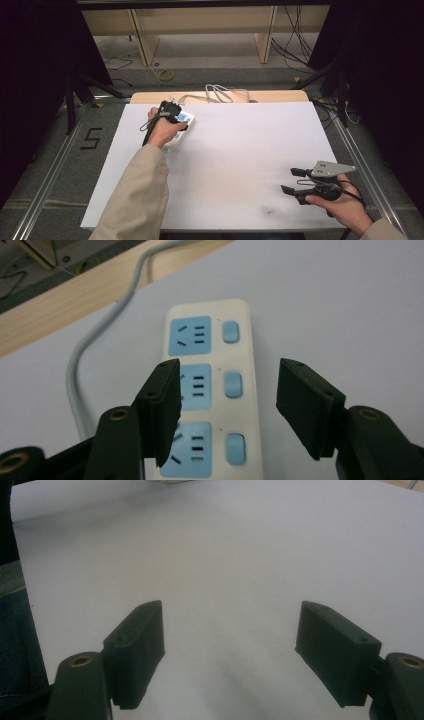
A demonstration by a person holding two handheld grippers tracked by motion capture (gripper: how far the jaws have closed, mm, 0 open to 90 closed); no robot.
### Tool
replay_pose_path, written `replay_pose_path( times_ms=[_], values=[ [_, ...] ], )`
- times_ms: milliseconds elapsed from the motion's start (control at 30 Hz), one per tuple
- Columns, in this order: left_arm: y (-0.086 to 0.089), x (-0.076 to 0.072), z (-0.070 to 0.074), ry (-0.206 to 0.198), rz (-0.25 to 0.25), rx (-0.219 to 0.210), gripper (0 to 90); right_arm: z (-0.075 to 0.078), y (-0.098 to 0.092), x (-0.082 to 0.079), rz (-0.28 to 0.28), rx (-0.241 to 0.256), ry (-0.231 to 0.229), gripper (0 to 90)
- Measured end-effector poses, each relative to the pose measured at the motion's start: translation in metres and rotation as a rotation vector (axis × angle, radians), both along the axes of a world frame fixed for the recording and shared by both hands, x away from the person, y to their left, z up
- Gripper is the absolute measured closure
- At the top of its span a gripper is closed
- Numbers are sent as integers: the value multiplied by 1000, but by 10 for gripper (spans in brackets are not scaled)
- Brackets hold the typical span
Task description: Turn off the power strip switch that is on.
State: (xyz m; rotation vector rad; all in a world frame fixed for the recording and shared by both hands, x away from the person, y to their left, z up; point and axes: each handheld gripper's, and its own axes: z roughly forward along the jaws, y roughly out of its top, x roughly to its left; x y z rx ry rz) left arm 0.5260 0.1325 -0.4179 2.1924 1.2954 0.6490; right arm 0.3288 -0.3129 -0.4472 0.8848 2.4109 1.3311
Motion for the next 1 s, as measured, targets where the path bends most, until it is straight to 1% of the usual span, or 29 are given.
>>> replay_pose_path(
  times_ms=[100,133,167,267,367,533,567,633,700,867,933,1000],
  values=[
    [1,-7,1,18,-15,-8,418,-1,0,0,0,-1,0,276],
    [1,-7,1,18,-15,-8,410,-1,0,0,0,0,1,276],
    [2,-11,1,11,-16,-18,409,-1,0,0,-1,2,2,276],
    [4,-17,2,-8,-28,-31,407,-1,1,0,-1,0,3,276],
    [3,-25,3,-23,-39,-38,402,-1,1,1,1,-3,2,276],
    [5,-38,4,-25,-51,-66,378,-2,1,1,-1,-4,5,277],
    [5,-41,5,-30,-56,-66,377,-2,2,1,-1,-5,7,277],
    [5,-46,6,-38,-56,-78,374,-2,2,1,2,-8,9,276],
    [6,-51,7,-41,-61,-85,349,-2,3,2,4,-8,6,277],
    [7,-63,8,-46,-90,-74,323,-2,2,2,1,-8,6,277],
    [8,-68,8,-49,-86,-91,310,-2,2,2,-1,-6,7,277],
    [11,-72,7,-55,-78,-97,301,-2,2,2,2,-8,7,277]
  ],
)
